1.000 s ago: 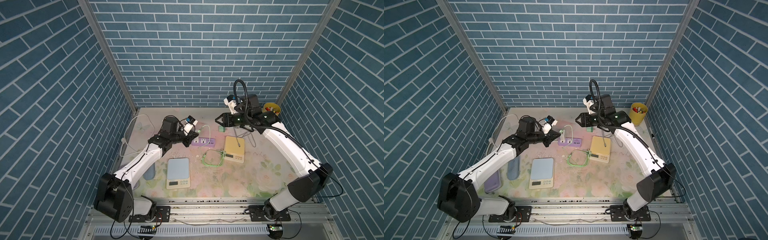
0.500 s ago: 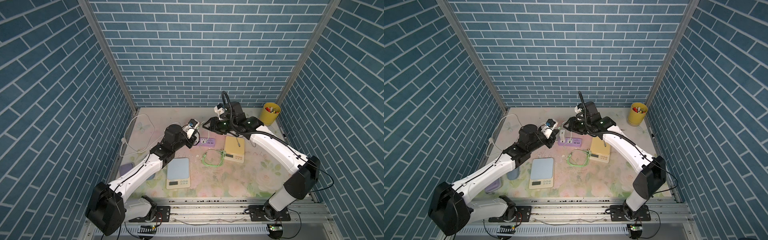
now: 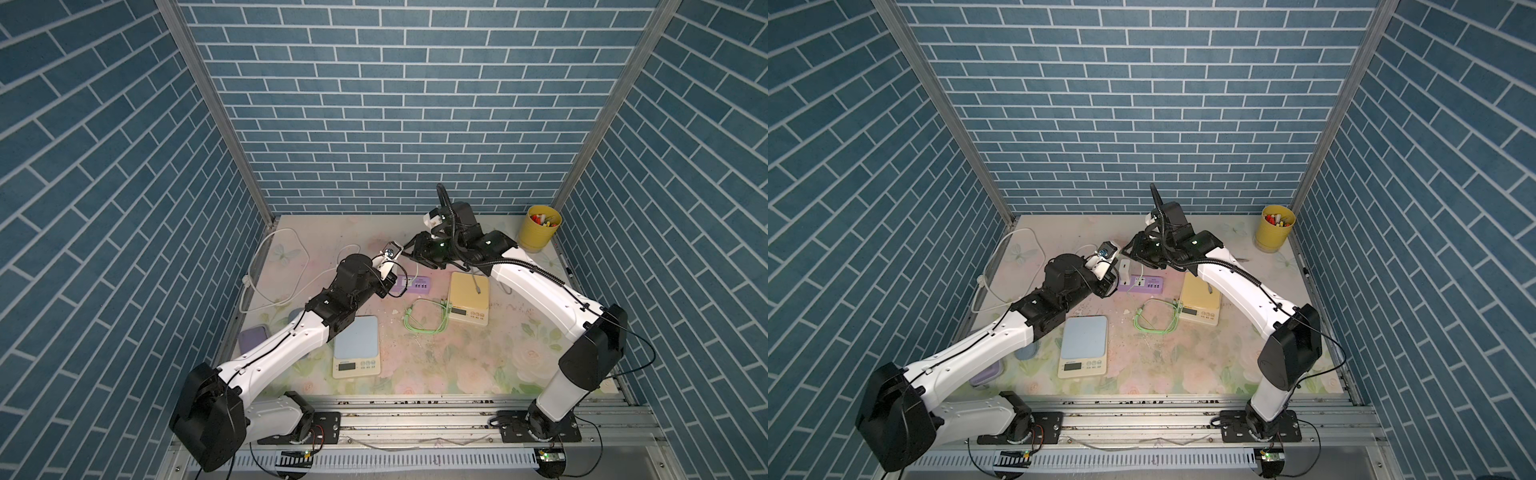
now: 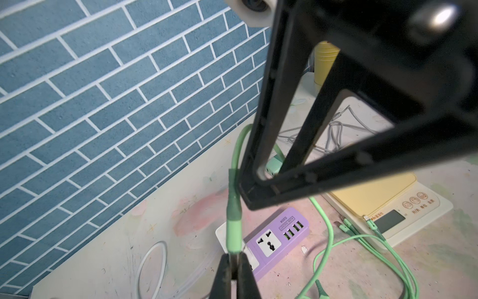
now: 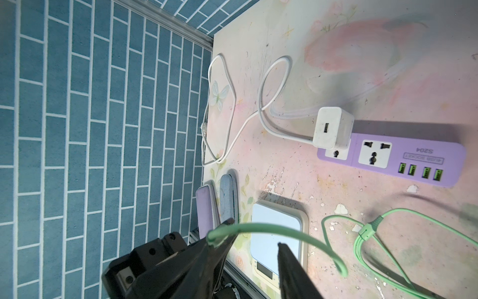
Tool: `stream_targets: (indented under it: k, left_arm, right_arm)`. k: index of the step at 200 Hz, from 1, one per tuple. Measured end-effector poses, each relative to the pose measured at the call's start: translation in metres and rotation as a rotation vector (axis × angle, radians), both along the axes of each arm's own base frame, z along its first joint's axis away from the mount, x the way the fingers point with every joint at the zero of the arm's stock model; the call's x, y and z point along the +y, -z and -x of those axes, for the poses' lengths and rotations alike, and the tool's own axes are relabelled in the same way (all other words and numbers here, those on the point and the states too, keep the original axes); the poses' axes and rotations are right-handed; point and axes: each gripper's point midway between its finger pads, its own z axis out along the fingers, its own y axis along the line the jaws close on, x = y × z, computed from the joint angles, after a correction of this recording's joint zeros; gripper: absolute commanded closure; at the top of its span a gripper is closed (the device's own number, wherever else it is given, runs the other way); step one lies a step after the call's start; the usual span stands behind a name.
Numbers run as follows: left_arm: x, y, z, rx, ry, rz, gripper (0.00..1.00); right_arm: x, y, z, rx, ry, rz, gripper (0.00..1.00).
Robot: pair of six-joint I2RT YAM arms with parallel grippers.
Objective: Charge the electronic scale
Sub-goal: Pick up the charging cable from the center of the board.
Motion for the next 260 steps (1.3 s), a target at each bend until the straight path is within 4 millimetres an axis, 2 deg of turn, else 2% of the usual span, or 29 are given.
stream_targets:
  k: [38, 68, 84, 108, 120, 134, 142, 175, 193, 201, 212, 227, 242, 260]
  left_arm:
    - [-0.001, 0.000, 0.001, -0.004, -0.009, -0.008, 1.00]
    - [-0.006, 0.000, 0.004, -0.014, -0.001, -0.025, 1.00]
    - [-0.007, 0.001, 0.006, -0.018, -0.002, -0.036, 1.00]
    - [-0.007, 0.002, 0.007, -0.027, -0.010, -0.059, 1.00]
    - [-0.007, 0.002, 0.007, -0.031, -0.017, -0.072, 1.00]
    - [-0.006, 0.004, 0.008, -0.036, -0.025, -0.086, 1.00]
    - [-0.005, 0.004, 0.008, -0.040, -0.030, -0.096, 1.00]
    - [-0.004, 0.010, 0.010, -0.049, -0.042, -0.134, 1.00]
    - [-0.004, 0.015, 0.012, -0.054, -0.048, -0.166, 1.00]
    - [-0.003, 0.017, 0.013, -0.058, -0.052, -0.177, 0.87]
    - [-0.003, 0.020, 0.014, -0.064, -0.050, -0.194, 0.59]
    - [-0.004, 0.021, 0.015, -0.068, -0.049, -0.194, 0.39]
    - [-0.002, 0.019, 0.015, -0.055, -0.052, -0.160, 0.30]
    - [0.009, 0.013, 0.010, -0.006, -0.048, -0.059, 0.28]
  right_arm:
    - [0.003, 0.001, 0.002, -0.009, 0.003, 0.011, 0.55]
    - [0.007, -0.004, -0.003, -0.014, 0.008, 0.002, 0.56]
    - [0.011, -0.006, -0.007, -0.014, 0.012, -0.006, 0.65]
    - [0.014, -0.001, -0.010, 0.006, 0.020, -0.005, 0.85]
    - [0.015, 0.001, -0.010, 0.014, 0.017, -0.005, 0.85]
    - [0.015, 0.002, -0.009, 0.021, 0.015, -0.004, 0.75]
    - [0.016, 0.002, -0.009, 0.028, 0.015, -0.007, 0.75]
    - [0.018, 0.010, -0.011, 0.060, 0.017, -0.006, 1.00]
    - [0.018, 0.015, -0.010, 0.078, 0.010, 0.001, 1.00]
    - [0.019, 0.017, -0.010, 0.084, 0.007, 0.003, 1.00]
    - [0.020, 0.019, -0.009, 0.086, 0.000, 0.007, 1.00]
    - [0.020, 0.021, -0.009, 0.076, -0.006, 0.019, 1.00]
    - [0.018, 0.022, -0.011, 0.039, -0.009, 0.044, 1.00]
    - [0.012, 0.025, -0.021, -0.055, 0.003, 0.107, 1.00]
